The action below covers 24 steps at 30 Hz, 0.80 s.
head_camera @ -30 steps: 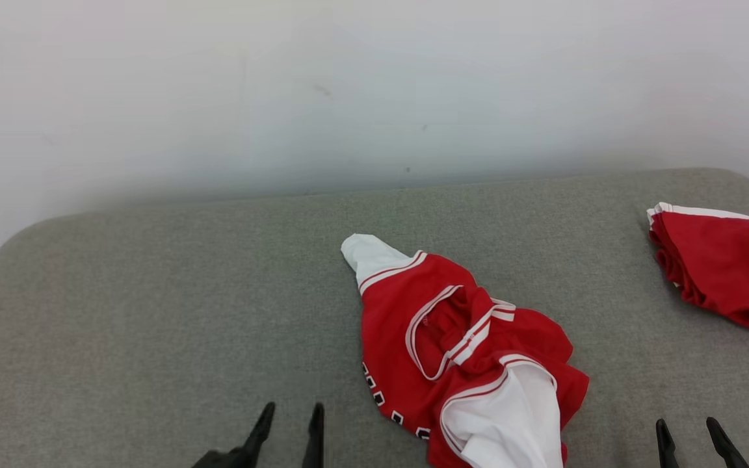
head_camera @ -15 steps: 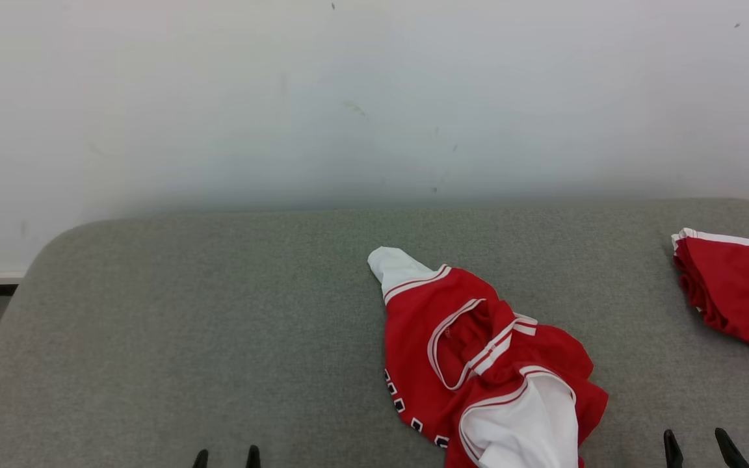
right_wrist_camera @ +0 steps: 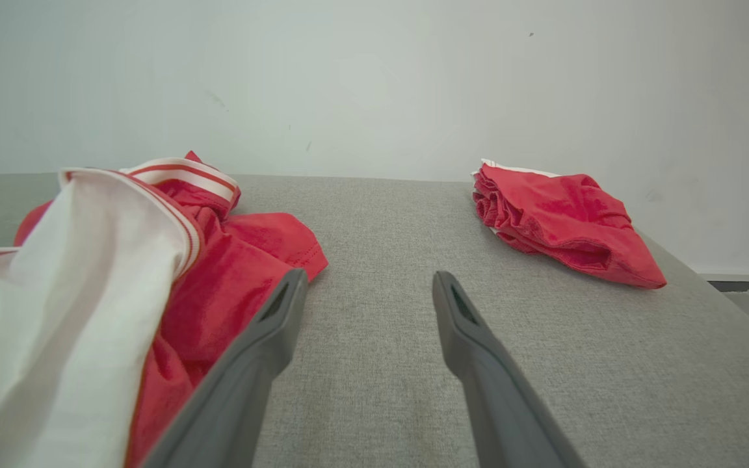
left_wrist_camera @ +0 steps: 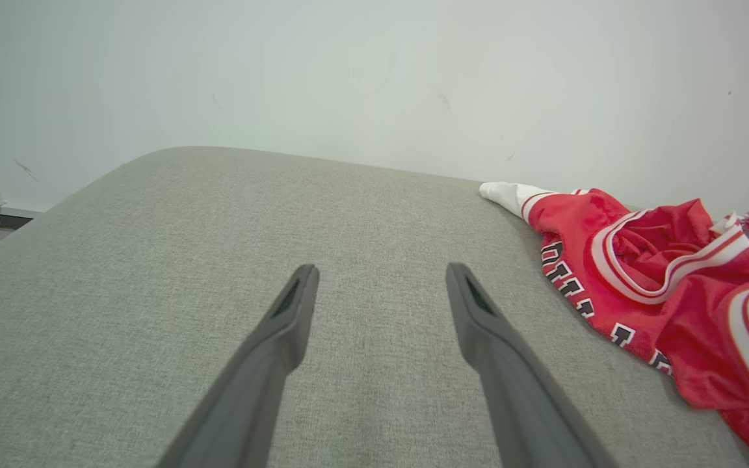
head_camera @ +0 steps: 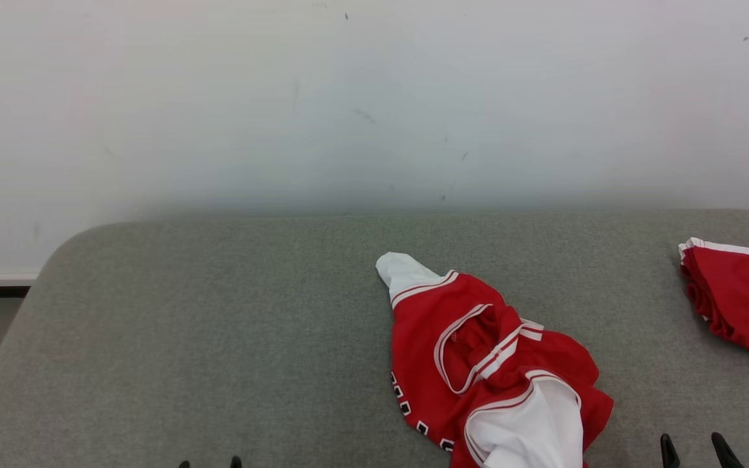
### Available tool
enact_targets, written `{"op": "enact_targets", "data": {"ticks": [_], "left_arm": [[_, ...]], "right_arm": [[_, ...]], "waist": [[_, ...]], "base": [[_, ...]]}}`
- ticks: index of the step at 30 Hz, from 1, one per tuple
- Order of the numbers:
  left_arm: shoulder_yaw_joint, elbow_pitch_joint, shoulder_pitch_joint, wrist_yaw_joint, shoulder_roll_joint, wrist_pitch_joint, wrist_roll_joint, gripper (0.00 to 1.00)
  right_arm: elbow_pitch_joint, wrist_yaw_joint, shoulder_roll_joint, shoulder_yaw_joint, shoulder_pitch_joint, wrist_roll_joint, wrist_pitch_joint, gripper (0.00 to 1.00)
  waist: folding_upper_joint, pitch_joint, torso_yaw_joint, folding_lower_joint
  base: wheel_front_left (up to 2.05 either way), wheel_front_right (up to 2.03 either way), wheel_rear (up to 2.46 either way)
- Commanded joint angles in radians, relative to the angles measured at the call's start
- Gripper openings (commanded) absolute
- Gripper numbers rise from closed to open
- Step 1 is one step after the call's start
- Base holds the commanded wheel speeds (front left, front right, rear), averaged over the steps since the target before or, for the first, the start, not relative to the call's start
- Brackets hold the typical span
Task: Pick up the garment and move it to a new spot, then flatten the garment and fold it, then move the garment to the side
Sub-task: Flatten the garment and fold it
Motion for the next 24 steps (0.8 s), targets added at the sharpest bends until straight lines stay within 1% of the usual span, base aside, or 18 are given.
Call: {"op": "enact_targets", "data": {"ticks": [1, 19, 24], "left_arm": [[0.003, -0.005, 0.012, -0.005, 0.002, 0.000, 0.016, 1.00], [-0.013, -0.006, 0.001, 0.001, 0.001, 0.000, -0.010, 1.00], [-0.044, -0.020, -0.027, -0.015, 0.001, 0.000, 0.004, 1.00]], "right_arm": [[-0.004, -0.003, -0.002, 0.000, 0.013, 0.002, 0.001, 1.00], [-0.004, -0.003, -0.002, 0.015, 0.001, 0.003, 0.001, 1.00], [-0.005, -0.003, -0.006, 0.023, -0.010, 0.004, 0.001, 1.00]], "waist": [[-0.0001, 0.000, 0.000, 0.0000], [-0.0001, 0.002, -0.004, 0.0000], [-0.0001, 0.010, -0.017, 0.0000]], "base": [[0.00, 0.00, 0.00], [0.00, 0.00, 0.00], [0.00, 0.00, 0.00]]}}
